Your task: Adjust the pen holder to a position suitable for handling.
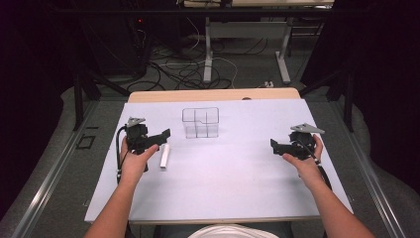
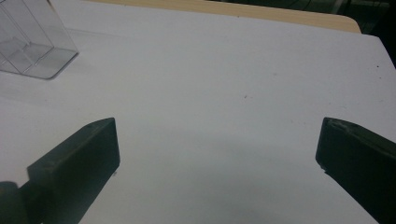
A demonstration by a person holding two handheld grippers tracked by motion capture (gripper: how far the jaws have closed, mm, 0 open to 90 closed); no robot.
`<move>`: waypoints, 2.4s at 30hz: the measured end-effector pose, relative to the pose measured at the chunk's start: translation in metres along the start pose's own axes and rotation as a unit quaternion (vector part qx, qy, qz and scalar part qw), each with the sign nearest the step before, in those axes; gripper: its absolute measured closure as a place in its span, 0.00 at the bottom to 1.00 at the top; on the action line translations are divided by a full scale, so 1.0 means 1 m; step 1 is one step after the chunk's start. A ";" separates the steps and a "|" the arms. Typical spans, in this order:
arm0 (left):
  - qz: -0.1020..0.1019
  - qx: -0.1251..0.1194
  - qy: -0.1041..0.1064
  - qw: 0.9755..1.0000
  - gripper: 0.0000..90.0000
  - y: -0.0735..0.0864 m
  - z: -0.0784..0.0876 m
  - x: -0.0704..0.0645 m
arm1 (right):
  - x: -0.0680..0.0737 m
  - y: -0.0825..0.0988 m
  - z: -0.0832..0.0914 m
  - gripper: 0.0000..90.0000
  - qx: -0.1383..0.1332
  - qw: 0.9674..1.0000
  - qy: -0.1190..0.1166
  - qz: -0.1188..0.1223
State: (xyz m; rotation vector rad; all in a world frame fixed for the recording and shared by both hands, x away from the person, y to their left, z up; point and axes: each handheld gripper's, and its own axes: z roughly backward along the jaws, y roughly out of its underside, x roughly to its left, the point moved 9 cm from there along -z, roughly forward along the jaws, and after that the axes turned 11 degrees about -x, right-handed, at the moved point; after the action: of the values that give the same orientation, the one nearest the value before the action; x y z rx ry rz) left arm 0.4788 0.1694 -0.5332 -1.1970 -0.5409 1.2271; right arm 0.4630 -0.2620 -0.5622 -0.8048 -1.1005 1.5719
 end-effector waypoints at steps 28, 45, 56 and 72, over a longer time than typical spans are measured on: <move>-0.046 0.036 -0.005 0.998 0.38 -0.043 -0.061 -0.041 | -0.007 0.008 -0.002 0.00 0.018 0.999 0.008 -0.034; -0.029 0.096 -0.023 0.995 0.59 -0.021 -0.094 -0.044 | -0.005 0.010 -0.004 0.00 0.023 0.999 -0.005 -0.041; -0.030 0.106 -0.018 0.994 0.69 -0.015 -0.103 -0.031 | -0.003 0.013 -0.005 0.00 0.030 0.998 -0.008 -0.052; -0.098 0.116 -0.007 0.988 0.80 -0.007 -0.114 -0.032 | -0.002 0.015 -0.006 0.00 0.035 0.998 -0.014 -0.056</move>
State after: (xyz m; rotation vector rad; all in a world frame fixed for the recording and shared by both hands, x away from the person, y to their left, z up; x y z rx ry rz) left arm 0.5683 0.0962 -0.5582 -0.9180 -0.4994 1.0992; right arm 0.4637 -0.2639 -0.5784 -0.6651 -1.0873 1.5226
